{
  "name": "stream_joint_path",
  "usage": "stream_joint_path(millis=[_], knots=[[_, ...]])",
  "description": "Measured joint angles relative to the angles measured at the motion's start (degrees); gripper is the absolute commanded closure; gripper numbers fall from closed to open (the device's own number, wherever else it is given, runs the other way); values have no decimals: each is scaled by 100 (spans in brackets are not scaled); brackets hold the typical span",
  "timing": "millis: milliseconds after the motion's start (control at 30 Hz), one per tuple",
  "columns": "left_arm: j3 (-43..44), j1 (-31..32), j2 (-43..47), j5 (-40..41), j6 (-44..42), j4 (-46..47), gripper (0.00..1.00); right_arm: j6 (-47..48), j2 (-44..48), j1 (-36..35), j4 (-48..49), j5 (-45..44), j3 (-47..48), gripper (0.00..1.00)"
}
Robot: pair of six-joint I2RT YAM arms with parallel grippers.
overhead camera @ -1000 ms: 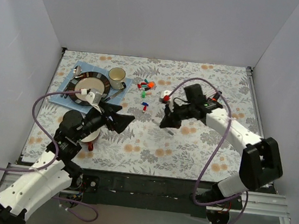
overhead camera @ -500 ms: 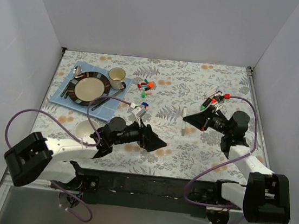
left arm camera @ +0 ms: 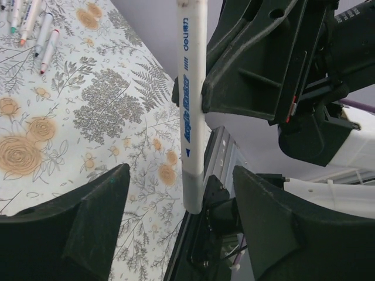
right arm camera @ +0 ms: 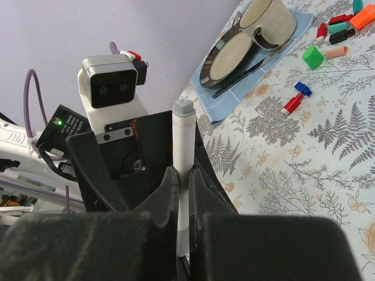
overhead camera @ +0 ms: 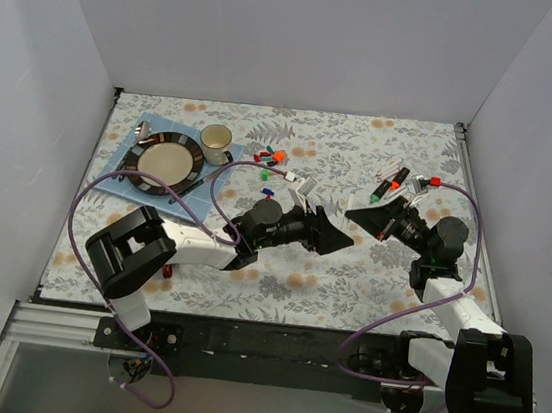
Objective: Open the pen caps
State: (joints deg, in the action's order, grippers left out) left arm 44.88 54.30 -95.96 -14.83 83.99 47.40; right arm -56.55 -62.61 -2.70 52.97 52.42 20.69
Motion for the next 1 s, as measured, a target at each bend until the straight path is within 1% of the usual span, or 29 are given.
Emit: stream_joint_path(millis=[33, 100, 133, 200, 233, 333, 433, 467, 567, 600, 700, 733, 767, 1000], knots=[[68, 20, -72, -13, 20, 28, 47, -24, 0, 2, 0, -7, -2, 99], [168, 48, -175, -61, 66, 52, 61, -42, 0, 7, 0, -24, -2, 99], [212, 61, -223, -87, 85, 66, 76, -50, 0, 7, 2, -26, -2, 99], [282, 70, -302, -131, 129, 68, 94, -55, 0, 11, 2, -28, -2, 99], [293, 72, -323, -164, 142, 74, 100, -42, 0, 11, 4, -39, -4, 99], [297, 85, -328, -254, 146, 63, 100, -20, 7, 26, 2, -66, -35, 99], [356, 83, -337, -330, 151, -74, 100, 136, 35, 35, -103, -63, -35, 69], [385, 79, -352, -365, 151, -127, 100, 208, 63, 37, -181, -63, -33, 56], [490, 81, -437, -540, 155, -251, 100, 439, 72, 31, -348, -31, -17, 49], [522, 85, -461, -599, 162, -273, 100, 501, 63, 17, -380, -17, -11, 49], [634, 90, -542, -756, 184, -310, 100, 634, 33, -44, -481, 7, -4, 65], [667, 92, -568, -804, 192, -323, 100, 680, 15, -61, -516, 17, 7, 73], [693, 94, -595, -844, 195, -328, 100, 715, -4, -79, -529, 22, 15, 98], [697, 76, -680, -1071, 254, -304, 100, 739, -111, -55, -656, 225, 107, 99]])
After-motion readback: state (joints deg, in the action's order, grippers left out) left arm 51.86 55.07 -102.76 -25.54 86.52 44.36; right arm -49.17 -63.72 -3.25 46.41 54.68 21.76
